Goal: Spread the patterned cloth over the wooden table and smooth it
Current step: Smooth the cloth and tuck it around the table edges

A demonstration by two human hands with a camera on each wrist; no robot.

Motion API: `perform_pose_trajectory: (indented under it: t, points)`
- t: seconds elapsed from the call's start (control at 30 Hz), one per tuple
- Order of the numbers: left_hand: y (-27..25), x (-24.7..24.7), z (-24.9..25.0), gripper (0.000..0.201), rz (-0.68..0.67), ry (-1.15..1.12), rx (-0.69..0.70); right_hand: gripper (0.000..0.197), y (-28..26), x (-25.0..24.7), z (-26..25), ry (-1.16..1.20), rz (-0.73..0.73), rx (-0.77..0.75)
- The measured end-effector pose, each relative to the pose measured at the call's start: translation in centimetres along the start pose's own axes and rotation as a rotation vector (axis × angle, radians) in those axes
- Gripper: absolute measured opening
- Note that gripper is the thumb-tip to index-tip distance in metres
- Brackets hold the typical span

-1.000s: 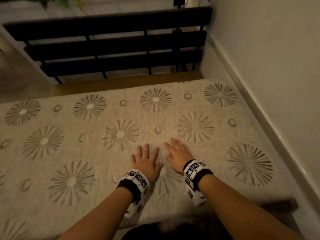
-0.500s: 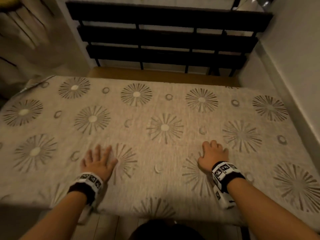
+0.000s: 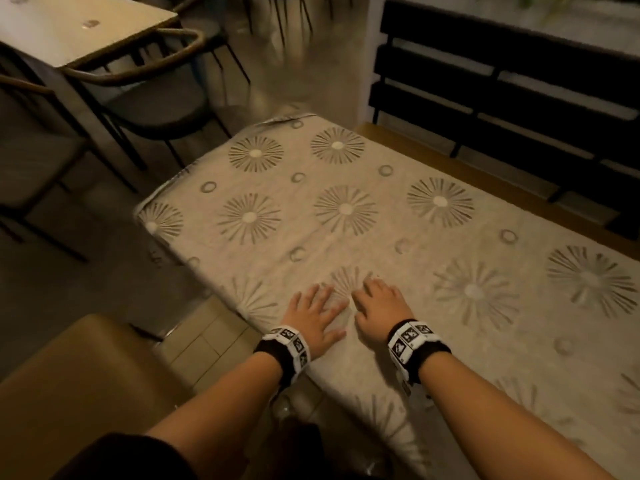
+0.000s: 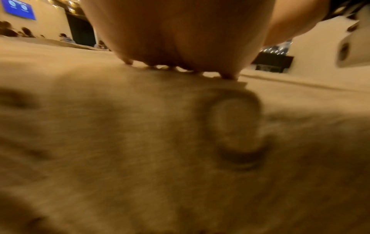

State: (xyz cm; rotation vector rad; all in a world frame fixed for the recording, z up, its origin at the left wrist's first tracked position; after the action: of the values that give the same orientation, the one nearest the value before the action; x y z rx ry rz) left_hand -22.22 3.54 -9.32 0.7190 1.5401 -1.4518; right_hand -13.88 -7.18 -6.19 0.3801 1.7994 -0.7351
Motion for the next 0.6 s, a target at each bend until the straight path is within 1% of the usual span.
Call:
perform_pose_trajectory:
  t: [0.07,0.13,0.23,0.3,0.4,0.5,0.53,0.57,0.6]
  points:
    - [0.3,-0.3,-4.3,0.064,0.001,-0.009,-0.002,0.043,1.5,-0.1,-1.7,-0.047,-0.005,-0.015]
    - [0.9,-0.8,-8.9,0.065,0.024,-0.02,-0.024,0.039,4.0,-0.9,-3.1,-0.05,0.031,-0.024]
    - [1.7,-1.4,-15.6,0.076,0.05,-0.031,-0.045,0.029,9.0,-2.1,-5.8,-0.027,0.071,-0.061]
    - [2.3,-1.9,-20.2,0.081,0.059,-0.06,-0.089,0.03,12.6,-2.7,-8.2,-0.008,0.077,-0.106]
    - [3.7,-2.9,-28.2,0.08,0.081,-0.159,-0.224,0.036,18.2,-3.4,-12.0,-0.005,0.064,-0.161]
    - [4.6,-3.7,-36.5,0.067,0.106,-0.299,-0.449,0.042,22.7,-4.1,-14.8,-0.024,0.038,-0.189]
    - [4.7,-4.1,-38.5,0.064,0.109,-0.344,-0.521,0.043,23.9,-4.4,-15.5,-0.032,0.032,-0.185]
    - [5.1,-4.8,-39.7,0.063,0.123,-0.366,-0.565,0.045,24.8,-4.8,-15.9,-0.041,0.032,-0.171]
    - [5.6,-5.5,-40.7,0.063,0.137,-0.372,-0.569,0.046,26.2,-5.0,-16.6,-0.051,0.022,-0.157]
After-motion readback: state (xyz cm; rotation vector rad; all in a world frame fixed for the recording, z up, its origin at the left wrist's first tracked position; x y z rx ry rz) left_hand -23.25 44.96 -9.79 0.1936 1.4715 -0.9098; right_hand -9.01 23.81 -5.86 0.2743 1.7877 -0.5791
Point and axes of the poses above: each hand's wrist, its own y-axis towards the middle knuckle, its own x-axis out of the palm, z = x × y, the point moved 7 cm from there along y, towards the middle knuckle, and after that the axes turned 6 degrees about -x, right-handed, at the moved point
